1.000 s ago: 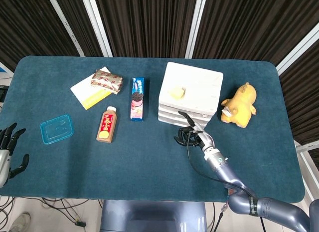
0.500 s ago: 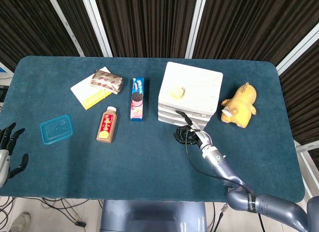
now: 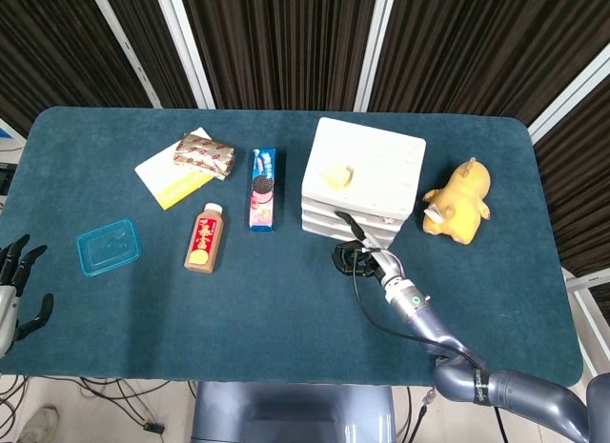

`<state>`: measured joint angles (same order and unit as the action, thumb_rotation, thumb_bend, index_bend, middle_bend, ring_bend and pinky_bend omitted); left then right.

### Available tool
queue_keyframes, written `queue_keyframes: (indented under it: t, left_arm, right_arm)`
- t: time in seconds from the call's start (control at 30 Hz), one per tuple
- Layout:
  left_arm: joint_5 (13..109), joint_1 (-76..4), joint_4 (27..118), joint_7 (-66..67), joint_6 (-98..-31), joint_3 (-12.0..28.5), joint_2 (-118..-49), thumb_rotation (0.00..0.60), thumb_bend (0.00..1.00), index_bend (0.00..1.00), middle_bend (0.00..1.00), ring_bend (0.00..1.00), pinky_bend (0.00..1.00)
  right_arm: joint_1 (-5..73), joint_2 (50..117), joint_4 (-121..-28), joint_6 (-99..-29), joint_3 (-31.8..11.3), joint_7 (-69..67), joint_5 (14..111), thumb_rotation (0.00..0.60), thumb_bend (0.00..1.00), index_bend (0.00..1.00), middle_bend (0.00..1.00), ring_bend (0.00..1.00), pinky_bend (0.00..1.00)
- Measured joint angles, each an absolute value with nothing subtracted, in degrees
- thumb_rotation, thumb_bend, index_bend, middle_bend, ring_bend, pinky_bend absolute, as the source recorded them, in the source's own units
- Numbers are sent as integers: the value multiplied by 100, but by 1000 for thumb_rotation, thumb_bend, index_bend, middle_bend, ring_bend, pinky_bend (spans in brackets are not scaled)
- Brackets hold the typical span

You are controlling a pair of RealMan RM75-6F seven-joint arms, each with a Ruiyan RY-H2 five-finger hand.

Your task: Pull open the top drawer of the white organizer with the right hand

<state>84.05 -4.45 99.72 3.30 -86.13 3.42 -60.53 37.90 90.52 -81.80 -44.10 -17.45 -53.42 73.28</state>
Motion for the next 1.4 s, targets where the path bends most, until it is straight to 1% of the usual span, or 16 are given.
queue_keyframes:
  t: [0.4, 0.83, 1.4]
  left_arm:
    - [8368, -438, 9969, 336, -8627, 364, -6047, 600, 438, 122, 0, 0, 0]
    - [8361, -438, 9966, 362, -8624, 366, -6056, 600, 438, 122, 0, 0, 0]
    - [8335, -438, 9963, 398, -8615, 371, -6057, 600, 439, 122, 0, 0, 0]
  right_arm:
    - [3842, 9013, -8146, -4331, -1675, -5596, 7510, 600, 537, 0, 736, 881, 946]
    - [3861, 8933, -8155, -4409, -1591, -6001, 7818, 600, 537, 0, 736, 881, 946]
    - [3883, 8815, -8158, -4643, -1259, -6483, 8272, 600, 536, 0, 736, 881, 946]
